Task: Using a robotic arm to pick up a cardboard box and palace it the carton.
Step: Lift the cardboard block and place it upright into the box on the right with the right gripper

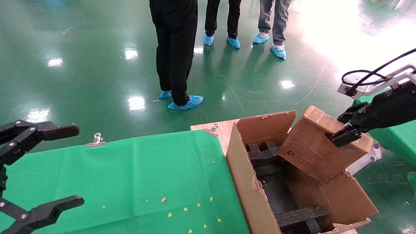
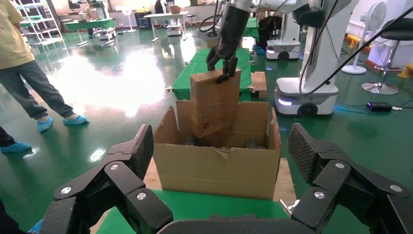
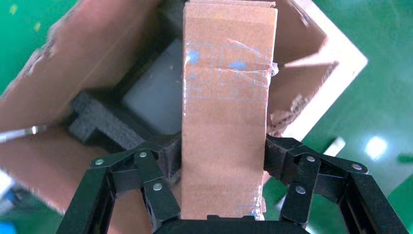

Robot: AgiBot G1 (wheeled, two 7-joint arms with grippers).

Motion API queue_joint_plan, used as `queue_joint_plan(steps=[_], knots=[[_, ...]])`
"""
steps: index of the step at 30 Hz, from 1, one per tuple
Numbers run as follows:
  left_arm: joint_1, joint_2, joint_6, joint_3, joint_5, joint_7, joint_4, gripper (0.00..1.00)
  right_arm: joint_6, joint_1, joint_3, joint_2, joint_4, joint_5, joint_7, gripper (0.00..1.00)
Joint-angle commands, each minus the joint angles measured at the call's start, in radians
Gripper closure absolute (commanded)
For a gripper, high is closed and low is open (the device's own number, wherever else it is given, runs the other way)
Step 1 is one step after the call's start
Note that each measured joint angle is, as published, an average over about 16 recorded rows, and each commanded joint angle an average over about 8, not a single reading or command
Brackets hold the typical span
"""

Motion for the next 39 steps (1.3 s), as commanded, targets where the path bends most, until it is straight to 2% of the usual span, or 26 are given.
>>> queue_joint_plan(steps=[1, 7, 16, 20, 32, 39], knots=[[0.0, 0.0, 0.0, 0.0, 0.0, 0.0, 0.0, 0.0, 0.023, -0.02, -0.001, 0.009, -0.01, 0.005, 0.055, 1.0], [0.0, 0.0, 0.0, 0.0, 0.0, 0.0, 0.0, 0.0, 0.082, -0.094, 0.005, 0.056, 0.015, 0.038, 0.218, 1.0], [0.0, 0.0, 0.0, 0.0, 0.0, 0.0, 0.0, 0.0, 0.146, -0.165, 0.0, 0.135, 0.129, 0.06, 0.416, 1.0], [0.0, 0.0, 0.0, 0.0, 0.0, 0.0, 0.0, 0.0, 0.154, -0.171, -0.004, 0.146, 0.155, 0.059, 0.441, 1.0], [0.0, 0.0, 0.0, 0.0, 0.0, 0.0, 0.0, 0.0, 0.148, -0.166, -0.002, 0.135, 0.135, 0.058, 0.425, 1.0], [0.0, 0.0, 0.0, 0.0, 0.0, 0.0, 0.0, 0.0, 0.171, -0.194, -0.012, 0.091, 0.094, 0.055, 0.542, 1.0]])
